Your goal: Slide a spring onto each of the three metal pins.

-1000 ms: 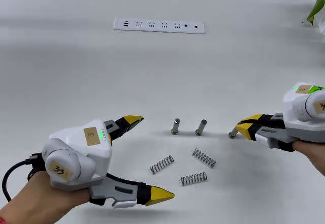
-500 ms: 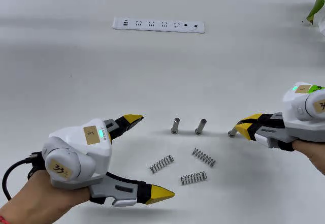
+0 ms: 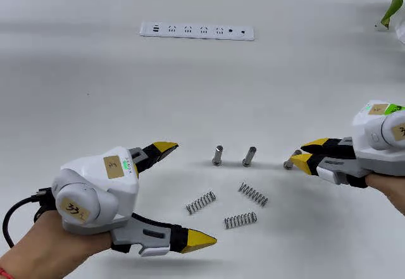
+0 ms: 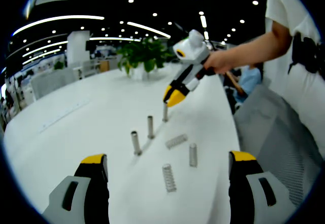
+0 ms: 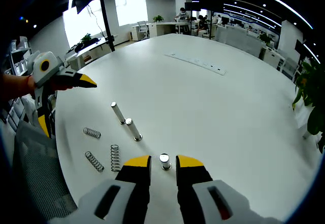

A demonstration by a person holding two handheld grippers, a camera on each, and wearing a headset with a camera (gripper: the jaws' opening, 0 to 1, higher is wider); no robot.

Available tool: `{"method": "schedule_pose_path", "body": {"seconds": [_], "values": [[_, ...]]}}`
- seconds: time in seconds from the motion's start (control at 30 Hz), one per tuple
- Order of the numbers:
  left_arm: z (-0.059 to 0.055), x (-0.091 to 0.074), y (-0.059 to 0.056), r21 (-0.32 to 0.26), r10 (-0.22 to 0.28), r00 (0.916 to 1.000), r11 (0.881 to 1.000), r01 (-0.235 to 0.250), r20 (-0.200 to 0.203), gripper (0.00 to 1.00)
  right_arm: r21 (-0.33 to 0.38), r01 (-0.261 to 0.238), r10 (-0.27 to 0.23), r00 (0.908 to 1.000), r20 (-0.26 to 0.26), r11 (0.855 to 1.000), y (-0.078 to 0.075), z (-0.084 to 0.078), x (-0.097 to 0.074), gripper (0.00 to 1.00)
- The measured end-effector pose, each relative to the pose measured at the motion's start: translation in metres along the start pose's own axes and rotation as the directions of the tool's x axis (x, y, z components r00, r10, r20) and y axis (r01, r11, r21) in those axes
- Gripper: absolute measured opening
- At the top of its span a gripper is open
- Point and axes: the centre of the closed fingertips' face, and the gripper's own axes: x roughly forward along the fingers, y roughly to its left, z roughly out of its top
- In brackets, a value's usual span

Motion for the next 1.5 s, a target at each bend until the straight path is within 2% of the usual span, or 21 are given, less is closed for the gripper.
{"method": "schedule_pose_path", "body": {"seconds": [0.13,0.23,0.47,0.6,0.7,1.1,1.3,1.43,1.5], "values": [[0.0,-0.001,0.0,0.003,0.001,1.0,1.0,-0.001,-0.003,1.0,-0.001,-0.005,0.006,1.0,0.008,1.0,0.001,0.0,-0.006,0.23],[0.0,-0.002,-0.001,0.007,0.003,1.0,1.0,-0.002,-0.006,1.0,0.019,-0.022,0.022,0.9995,0.023,1.0,0.002,0.0,-0.011,0.26],[0.002,-0.004,-0.003,0.015,0.006,0.9999,1.0,-0.006,-0.013,1.0,0.01,-0.055,0.054,0.9974,0.048,0.998,0.005,-0.003,-0.023,0.36],[0.003,-0.006,-0.004,0.019,0.011,0.9998,1.0,-0.01,-0.018,1.0,0.02,-0.089,0.088,0.9943,0.061,0.996,0.01,-0.007,-0.03,0.45],[0.003,-0.008,-0.005,0.021,0.012,0.9997,1.0,-0.012,-0.022,1.0,-0.004,-0.111,0.111,0.992,0.061,0.994,0.014,-0.012,-0.035,0.52],[0.003,-0.009,-0.009,0.031,0.012,0.9992,0.999,-0.011,-0.038,1.0,-0.08,-0.187,0.194,0.9774,0.084,0.979,0.031,-0.033,-0.051,0.75],[0.002,-0.01,-0.01,0.035,0.018,0.9988,0.999,-0.017,-0.046,1.0,-0.116,-0.213,0.225,0.9686,0.106,0.97,0.034,-0.037,-0.06,0.84],[-0.003,-0.012,-0.011,0.044,0.028,0.9969,0.999,-0.025,-0.073,1.0,-0.138,-0.225,0.242,0.9627,0.121,0.965,0.036,-0.041,-0.064,0.87],[-0.006,-0.014,-0.01,0.049,0.038,0.9949,0.998,-0.034,-0.093,0.97,-0.152,-0.23,0.25,0.9602,0.125,0.961,0.039,-0.044,-0.065,0.88]]}}
